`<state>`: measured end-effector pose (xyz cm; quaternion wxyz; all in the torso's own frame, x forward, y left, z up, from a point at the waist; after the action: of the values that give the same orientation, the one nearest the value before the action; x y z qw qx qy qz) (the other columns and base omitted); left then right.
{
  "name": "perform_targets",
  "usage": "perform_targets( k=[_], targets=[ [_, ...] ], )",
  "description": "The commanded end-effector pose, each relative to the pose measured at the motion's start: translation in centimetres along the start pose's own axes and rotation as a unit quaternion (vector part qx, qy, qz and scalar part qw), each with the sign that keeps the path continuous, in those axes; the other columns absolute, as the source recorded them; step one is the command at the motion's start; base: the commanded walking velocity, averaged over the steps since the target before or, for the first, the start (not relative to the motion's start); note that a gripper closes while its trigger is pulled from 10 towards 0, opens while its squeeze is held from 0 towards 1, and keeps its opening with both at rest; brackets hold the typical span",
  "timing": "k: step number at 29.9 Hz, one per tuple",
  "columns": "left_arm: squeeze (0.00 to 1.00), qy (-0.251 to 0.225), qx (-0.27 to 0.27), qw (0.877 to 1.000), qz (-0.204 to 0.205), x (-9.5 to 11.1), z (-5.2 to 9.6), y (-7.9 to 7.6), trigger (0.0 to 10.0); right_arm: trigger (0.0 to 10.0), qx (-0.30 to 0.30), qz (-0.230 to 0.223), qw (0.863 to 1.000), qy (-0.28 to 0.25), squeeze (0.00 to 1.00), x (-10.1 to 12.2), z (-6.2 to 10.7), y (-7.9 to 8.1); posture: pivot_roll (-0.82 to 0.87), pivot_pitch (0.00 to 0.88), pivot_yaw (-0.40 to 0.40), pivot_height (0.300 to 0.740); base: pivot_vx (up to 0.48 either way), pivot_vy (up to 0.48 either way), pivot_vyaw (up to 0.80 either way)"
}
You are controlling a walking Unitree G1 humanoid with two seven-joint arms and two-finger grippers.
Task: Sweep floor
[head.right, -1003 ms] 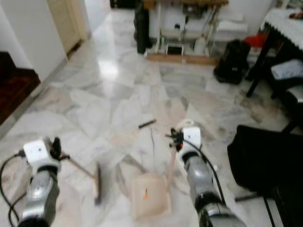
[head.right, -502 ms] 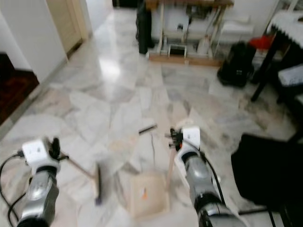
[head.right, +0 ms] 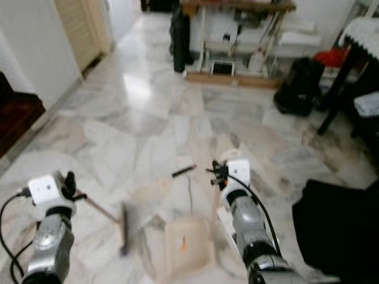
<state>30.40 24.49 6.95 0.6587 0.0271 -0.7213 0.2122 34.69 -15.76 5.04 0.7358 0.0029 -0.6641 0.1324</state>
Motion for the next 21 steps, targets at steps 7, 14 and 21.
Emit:
perform_targets(
  k=[7,14,21],
  targets=[
    [0.00,-0.018,-0.020,1.000,0.011,0.70,-0.31,-1.26,10.0,10.0,-0.008,-0.001,1.000,-0.021,0.00,0.83,-0.19,-0.47,-0.08,0.007,0.035,0.740,0.357,0.000,0.00],
    [0.00,-0.022,-0.020,0.999,0.012,0.87,-0.41,-1.40,10.0,10.0,-0.006,-0.002,1.000,-0.022,0.00,0.85,-0.20,-0.34,-0.08,0.009,0.035,0.740,0.357,0.000,0.00],
    [0.00,-0.023,-0.020,0.999,0.013,0.92,-0.41,-1.37,10.0,10.0,-0.004,-0.002,1.000,-0.021,0.00,0.79,-0.17,-0.30,-0.08,0.015,0.033,0.740,0.358,0.000,0.00]
  ],
)
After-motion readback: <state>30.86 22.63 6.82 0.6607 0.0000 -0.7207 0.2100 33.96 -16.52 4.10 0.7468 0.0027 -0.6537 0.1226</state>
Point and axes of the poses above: a point about 5 cm out from each wrist's last joint towards the gripper, its own z axis pointing back from the gripper into the wrist, its own x axis along the axis of the wrist's last joint, y = z × x, the point moved 2 cm from there along -z, pointing out of the wrist towards the gripper, and after that the axes turned 12 degrees about z, right-handed, at the moved point
